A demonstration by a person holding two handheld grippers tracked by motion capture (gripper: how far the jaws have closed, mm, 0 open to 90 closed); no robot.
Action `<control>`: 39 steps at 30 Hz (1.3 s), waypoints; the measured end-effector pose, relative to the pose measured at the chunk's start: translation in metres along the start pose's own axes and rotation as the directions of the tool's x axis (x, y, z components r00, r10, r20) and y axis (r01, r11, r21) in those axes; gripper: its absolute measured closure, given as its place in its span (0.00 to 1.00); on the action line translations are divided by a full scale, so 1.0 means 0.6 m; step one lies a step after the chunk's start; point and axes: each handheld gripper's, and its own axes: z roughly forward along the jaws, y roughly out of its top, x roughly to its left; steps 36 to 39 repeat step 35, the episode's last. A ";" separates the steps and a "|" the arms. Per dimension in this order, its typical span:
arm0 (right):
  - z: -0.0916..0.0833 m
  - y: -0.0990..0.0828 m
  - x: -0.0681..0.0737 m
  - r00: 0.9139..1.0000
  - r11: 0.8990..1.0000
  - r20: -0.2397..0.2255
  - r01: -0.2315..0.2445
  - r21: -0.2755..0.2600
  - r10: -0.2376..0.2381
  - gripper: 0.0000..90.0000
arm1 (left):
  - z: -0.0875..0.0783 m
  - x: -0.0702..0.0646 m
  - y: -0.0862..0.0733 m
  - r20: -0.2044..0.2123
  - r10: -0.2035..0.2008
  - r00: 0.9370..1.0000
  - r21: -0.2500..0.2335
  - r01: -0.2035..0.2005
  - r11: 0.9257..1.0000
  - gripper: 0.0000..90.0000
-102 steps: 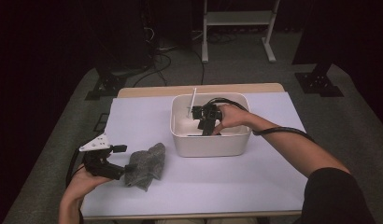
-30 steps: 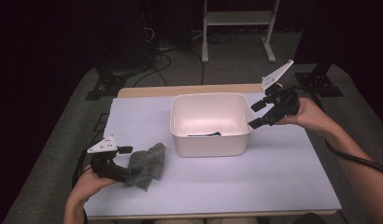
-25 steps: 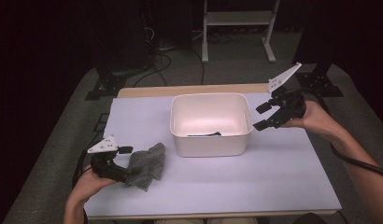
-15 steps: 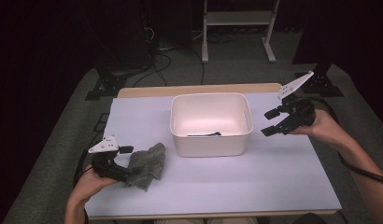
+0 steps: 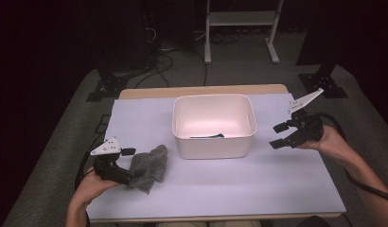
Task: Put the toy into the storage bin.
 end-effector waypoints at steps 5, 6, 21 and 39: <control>0.013 -0.023 -0.007 1.000 1.000 -0.007 -0.025 -0.008 0.025 0.24 | -0.001 0.000 -0.001 -0.002 -0.003 1.000 -0.004 0.003 1.000 0.07; 0.015 -0.027 -0.008 0.999 0.999 -0.008 -0.032 -0.009 0.032 0.24 | -0.001 0.000 -0.001 -0.003 -0.001 1.000 -0.004 0.001 1.000 0.07; 0.041 -0.106 -0.018 0.992 0.991 -0.032 -0.127 -0.049 0.126 0.24 | -0.001 -0.002 0.000 -0.006 0.003 1.000 0.006 -0.003 1.000 0.07; 0.056 -0.158 -0.011 0.984 0.983 -0.038 -0.175 -0.055 0.173 0.23 | 0.007 -0.002 -0.001 0.001 0.005 1.000 0.018 -0.005 1.000 0.07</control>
